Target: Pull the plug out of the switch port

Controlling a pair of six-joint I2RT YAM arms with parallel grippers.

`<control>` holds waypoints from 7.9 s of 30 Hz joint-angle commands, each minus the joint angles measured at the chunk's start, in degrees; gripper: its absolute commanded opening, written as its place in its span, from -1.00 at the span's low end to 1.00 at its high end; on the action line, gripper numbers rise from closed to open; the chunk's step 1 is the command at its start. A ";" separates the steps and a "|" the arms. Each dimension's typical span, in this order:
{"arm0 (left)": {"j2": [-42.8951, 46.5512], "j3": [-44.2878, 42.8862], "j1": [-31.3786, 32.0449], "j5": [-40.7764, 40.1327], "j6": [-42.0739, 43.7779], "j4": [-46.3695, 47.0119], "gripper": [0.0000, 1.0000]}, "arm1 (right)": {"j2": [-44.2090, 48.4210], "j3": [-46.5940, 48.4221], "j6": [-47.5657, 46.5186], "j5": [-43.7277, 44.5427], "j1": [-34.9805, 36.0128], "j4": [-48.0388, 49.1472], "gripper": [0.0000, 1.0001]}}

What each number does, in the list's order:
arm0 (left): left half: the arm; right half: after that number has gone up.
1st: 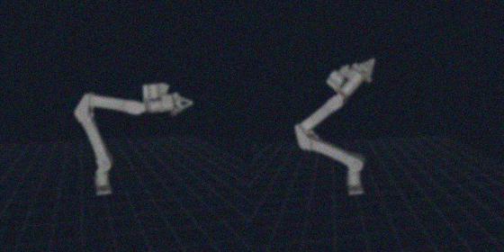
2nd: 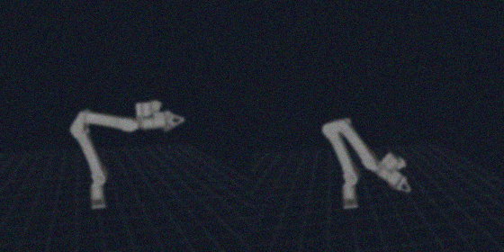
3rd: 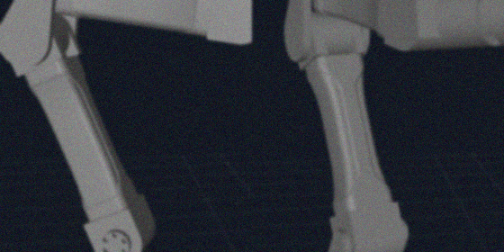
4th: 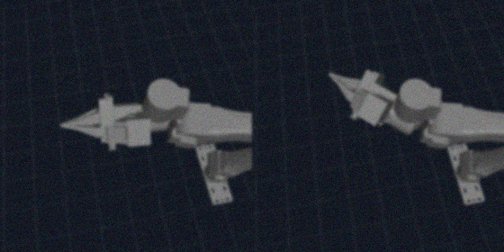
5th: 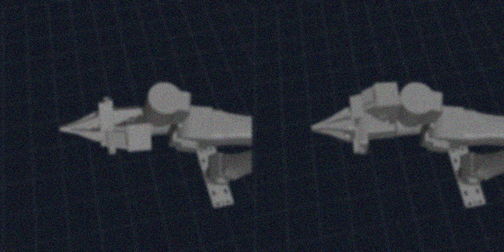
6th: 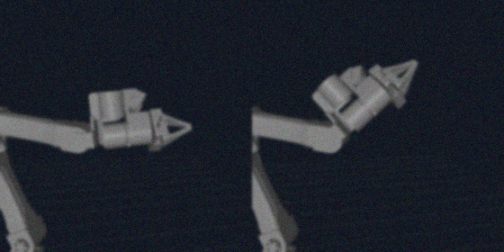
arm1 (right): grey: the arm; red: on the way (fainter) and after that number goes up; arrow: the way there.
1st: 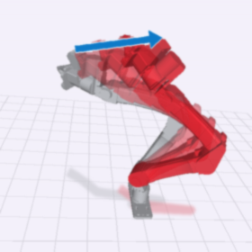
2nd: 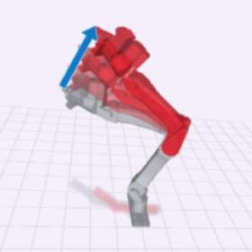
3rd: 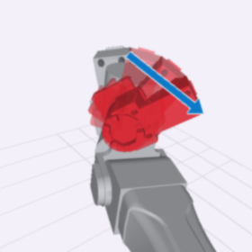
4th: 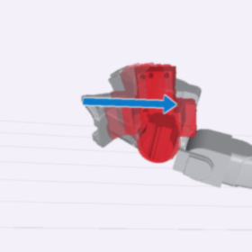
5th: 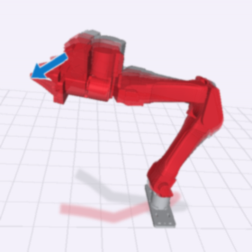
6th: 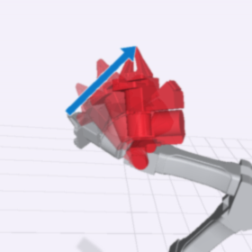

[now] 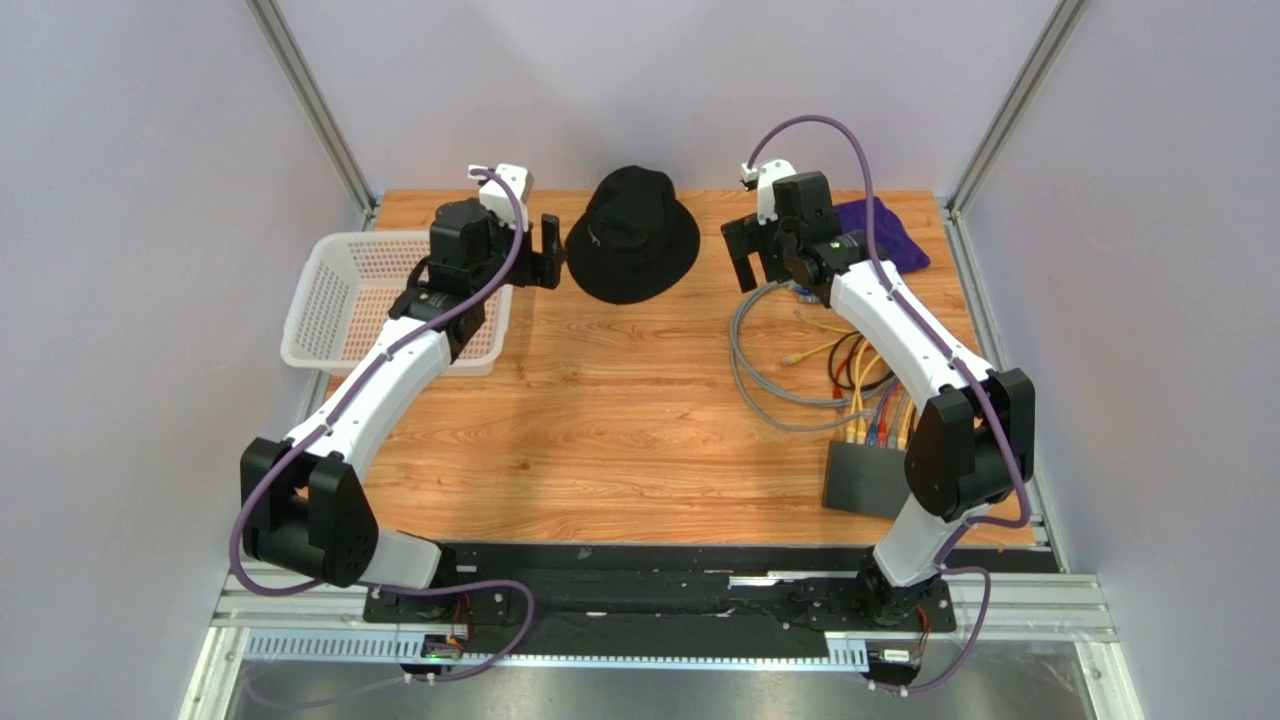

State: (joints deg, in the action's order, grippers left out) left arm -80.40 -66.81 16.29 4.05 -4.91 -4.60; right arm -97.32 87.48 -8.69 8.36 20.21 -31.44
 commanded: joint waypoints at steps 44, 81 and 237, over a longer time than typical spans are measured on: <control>-6.17 -4.92 -0.12 7.46 1.57 6.27 0.75 | 6.71 -19.55 -55.13 -20.30 -49.48 -51.00 0.78; -0.90 -4.39 -0.30 13.06 14.30 0.21 0.77 | -21.79 15.79 -23.75 -35.42 -13.07 -38.77 0.66; -20.76 -9.04 3.83 32.60 -0.46 -27.03 -0.12 | -7.78 24.13 -33.69 -40.44 -1.05 -57.68 0.69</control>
State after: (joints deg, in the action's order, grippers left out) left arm -100.79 -72.95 20.16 35.92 -4.47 -31.00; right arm -101.89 108.33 -46.17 -31.40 18.72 -77.23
